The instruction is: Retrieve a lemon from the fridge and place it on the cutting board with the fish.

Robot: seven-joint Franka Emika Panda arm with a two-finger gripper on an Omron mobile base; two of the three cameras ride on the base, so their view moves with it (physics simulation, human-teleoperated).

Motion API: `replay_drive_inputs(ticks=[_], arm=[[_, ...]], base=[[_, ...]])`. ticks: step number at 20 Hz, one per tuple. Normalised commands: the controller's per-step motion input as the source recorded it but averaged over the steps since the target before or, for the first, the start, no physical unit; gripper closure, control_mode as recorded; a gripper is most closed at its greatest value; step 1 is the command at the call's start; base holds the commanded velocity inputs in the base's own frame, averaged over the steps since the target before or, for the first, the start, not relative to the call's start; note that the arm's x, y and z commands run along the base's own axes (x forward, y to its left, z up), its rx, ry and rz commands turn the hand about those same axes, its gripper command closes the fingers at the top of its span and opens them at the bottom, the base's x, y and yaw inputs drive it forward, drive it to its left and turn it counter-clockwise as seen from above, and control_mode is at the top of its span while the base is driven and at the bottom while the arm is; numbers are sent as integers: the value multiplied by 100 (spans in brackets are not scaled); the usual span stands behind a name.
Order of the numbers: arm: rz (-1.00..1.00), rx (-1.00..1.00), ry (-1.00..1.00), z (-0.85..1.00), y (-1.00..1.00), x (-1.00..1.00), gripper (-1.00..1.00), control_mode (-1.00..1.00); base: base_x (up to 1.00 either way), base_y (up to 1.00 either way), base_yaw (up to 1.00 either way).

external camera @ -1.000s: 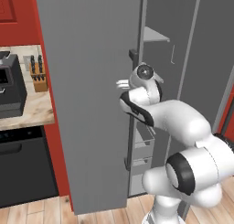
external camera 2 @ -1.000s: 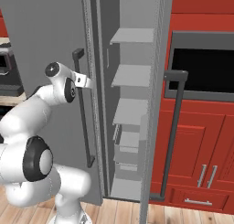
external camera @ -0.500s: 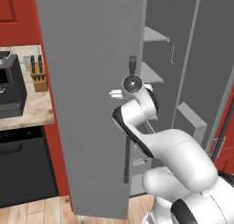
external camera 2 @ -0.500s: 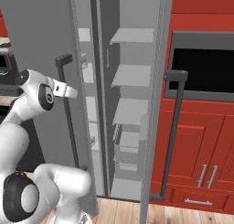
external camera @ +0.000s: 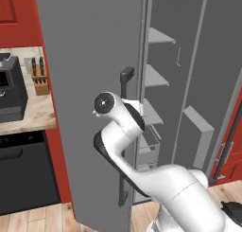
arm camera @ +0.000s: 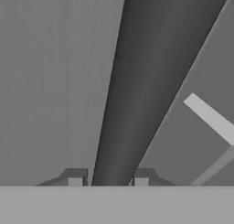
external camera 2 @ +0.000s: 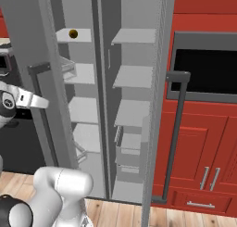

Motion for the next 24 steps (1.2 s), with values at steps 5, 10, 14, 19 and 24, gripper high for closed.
replay_drive_inputs(ticks=[5,10,14,19,24], arm=[[-2,-18,0,0,73,-76,100,-100],[0,-19,0,0,80,-52,100,-100],[0,-8,0,0,46,-7,100,-100],[0,-5,0,0,40,-1,-100,-100],[0,-1,0,0,6,-4,-100,-100]], base=[[0,0,0],[0,0,0],[0,0,0],[0,0,0],[0,0,0]])
